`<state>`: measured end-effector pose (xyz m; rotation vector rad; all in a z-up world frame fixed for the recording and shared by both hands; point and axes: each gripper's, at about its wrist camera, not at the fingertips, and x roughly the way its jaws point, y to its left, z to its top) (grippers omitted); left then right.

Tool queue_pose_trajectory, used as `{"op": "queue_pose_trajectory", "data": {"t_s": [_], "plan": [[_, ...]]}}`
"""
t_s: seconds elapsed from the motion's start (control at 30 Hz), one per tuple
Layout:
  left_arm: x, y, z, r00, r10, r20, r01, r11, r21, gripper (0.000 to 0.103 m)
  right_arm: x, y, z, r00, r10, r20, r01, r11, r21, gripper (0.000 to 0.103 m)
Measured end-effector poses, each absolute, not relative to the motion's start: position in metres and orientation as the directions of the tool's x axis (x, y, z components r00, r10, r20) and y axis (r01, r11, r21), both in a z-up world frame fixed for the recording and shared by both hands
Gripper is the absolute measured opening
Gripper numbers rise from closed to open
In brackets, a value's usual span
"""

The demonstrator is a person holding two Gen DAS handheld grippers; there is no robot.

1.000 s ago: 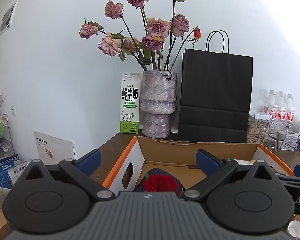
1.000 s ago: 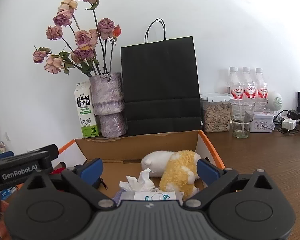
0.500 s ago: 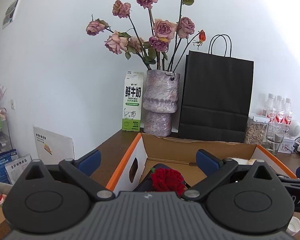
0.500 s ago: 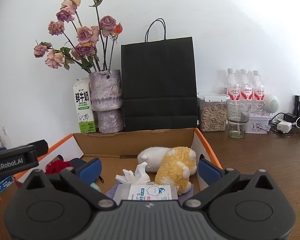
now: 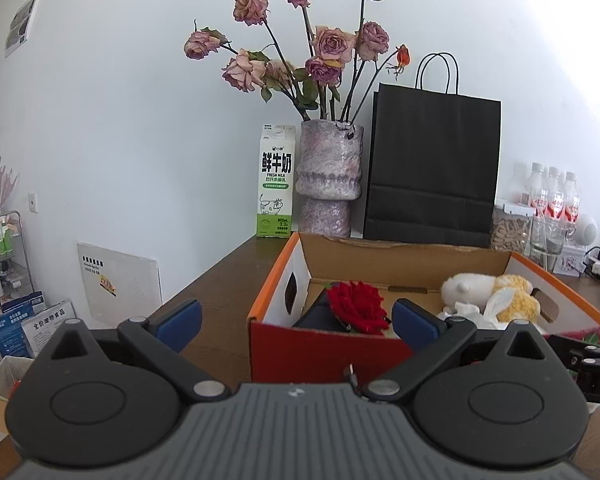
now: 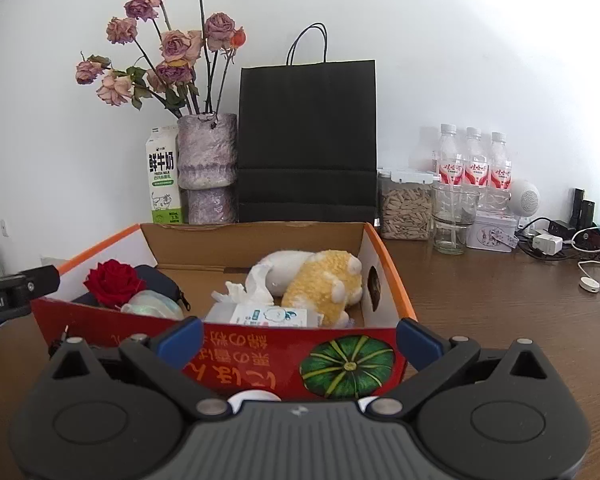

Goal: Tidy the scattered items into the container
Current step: 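Withdraw both grippers from the box back over the table, then grasp the short black cable with the left gripper while the right grasps the yellow block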

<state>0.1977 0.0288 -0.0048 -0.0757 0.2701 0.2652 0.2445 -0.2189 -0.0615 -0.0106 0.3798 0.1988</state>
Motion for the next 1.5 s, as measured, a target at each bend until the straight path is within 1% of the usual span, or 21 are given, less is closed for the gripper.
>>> {"op": "queue_pose_trajectory", "data": {"t_s": [0.1, 0.23, 0.37, 0.47, 0.6, 0.7, 0.83, 0.93, 1.1, 1.17, 1.2, 1.23, 1.27, 1.3, 1.33, 1.4, 1.47, 1.5], "plan": [[0.190, 0.028, -0.008, 0.921, 0.276, -0.274, -0.292, 0.956, -0.019, 0.103, 0.235, -0.223, -0.066, 0.905, 0.174, -0.389, -0.185, 0.983, 0.010, 0.103], [0.180, 0.029, -0.013, 0.912, 0.280, -0.300, -0.297, 0.955, -0.014, 0.103, 0.218, -0.231, -0.074, 0.893, 0.165, -0.420, -0.182, 0.983, 0.000, 0.103], [0.166, 0.028, -0.017, 0.913, 0.240, -0.329, -0.256, 0.967, -0.008, 0.103, 0.203, -0.240, -0.075, 0.884, 0.172, -0.434, -0.184, 0.983, 0.015, 0.103], [0.158, 0.025, -0.019, 0.903, 0.222, -0.368, -0.236, 0.972, 0.008, 0.103, 0.197, -0.245, -0.077, 0.866, 0.171, -0.470, -0.182, 0.983, 0.022, 0.103], [0.146, 0.019, -0.024, 0.884, 0.122, -0.452, -0.139, 0.990, -0.005, 0.103, 0.192, -0.248, -0.081, 0.841, 0.165, -0.515, -0.183, 0.983, 0.016, 0.103], [0.139, 0.005, -0.031, 0.862, 0.081, -0.501, -0.080, 0.997, 0.023, 0.103, 0.190, -0.247, -0.084, 0.821, 0.167, -0.547, -0.190, 0.982, 0.013, 0.103], [0.136, -0.010, -0.037, 0.840, 0.066, -0.539, -0.043, 0.998, 0.055, 0.103, 0.189, -0.246, -0.087, 0.798, 0.156, -0.582, -0.187, 0.982, 0.006, 0.103], [0.141, -0.015, -0.041, 0.817, 0.078, -0.572, -0.050, 0.997, 0.065, 0.103, 0.189, -0.246, -0.090, 0.783, 0.147, -0.604, -0.184, 0.983, -0.001, 0.103], [0.152, -0.010, -0.047, 0.773, 0.060, -0.632, -0.058, 0.998, 0.023, 0.101, 0.192, -0.245, -0.092, 0.762, 0.146, -0.631, -0.191, 0.982, -0.004, 0.103], [0.152, -0.008, -0.047, 0.774, 0.057, -0.631, -0.066, 0.998, 0.010, 0.098, 0.192, -0.244, -0.093, 0.759, 0.148, -0.634, -0.198, 0.980, -0.008, 0.103], [0.151, -0.009, -0.047, 0.777, 0.057, -0.627, -0.064, 0.998, 0.011, 0.092, 0.192, -0.244, -0.093, 0.759, 0.149, -0.634, -0.199, 0.980, -0.008, 0.103], [0.150, -0.010, -0.047, 0.782, 0.049, -0.621, -0.053, 0.999, 0.012, 0.083, 0.192, -0.244, -0.093, 0.758, 0.151, -0.635, -0.199, 0.980, -0.005, 0.103], [0.149, -0.011, -0.046, 0.789, 0.038, -0.614, -0.037, 0.999, 0.014, 0.077, 0.192, -0.244, -0.093, 0.757, 0.153, -0.636, -0.200, 0.980, -0.002, 0.103], [0.147, -0.013, -0.045, 0.794, 0.030, -0.607, -0.025, 1.000, 0.016, 0.064, 0.193, -0.245, -0.093, 0.756, 0.155, -0.637, -0.200, 0.980, 0.001, 0.103], [0.145, -0.015, -0.044, 0.799, 0.017, -0.600, -0.009, 1.000, 0.016, 0.047, 0.193, -0.245, -0.093, 0.755, 0.156, -0.637, -0.200, 0.980, 0.003, 0.103], [0.141, -0.020, -0.044, 0.811, 0.000, -0.585, 0.021, 0.999, 0.028, 0.031, 0.193, -0.246, -0.093, 0.755, 0.157, -0.637, -0.200, 0.980, 0.004, 0.103], [0.137, -0.025, -0.045, 0.817, 0.017, -0.576, 0.017, 0.998, 0.054, 0.029, 0.193, -0.246, -0.093, 0.754, 0.157, -0.637, -0.200, 0.980, 0.005, 0.103], [0.136, -0.025, -0.045, 0.819, 0.013, -0.574, 0.016, 0.999, 0.046, 0.028, 0.193, -0.246, -0.093, 0.754, 0.158, -0.638, -0.201, 0.980, 0.006, 0.103]]}}
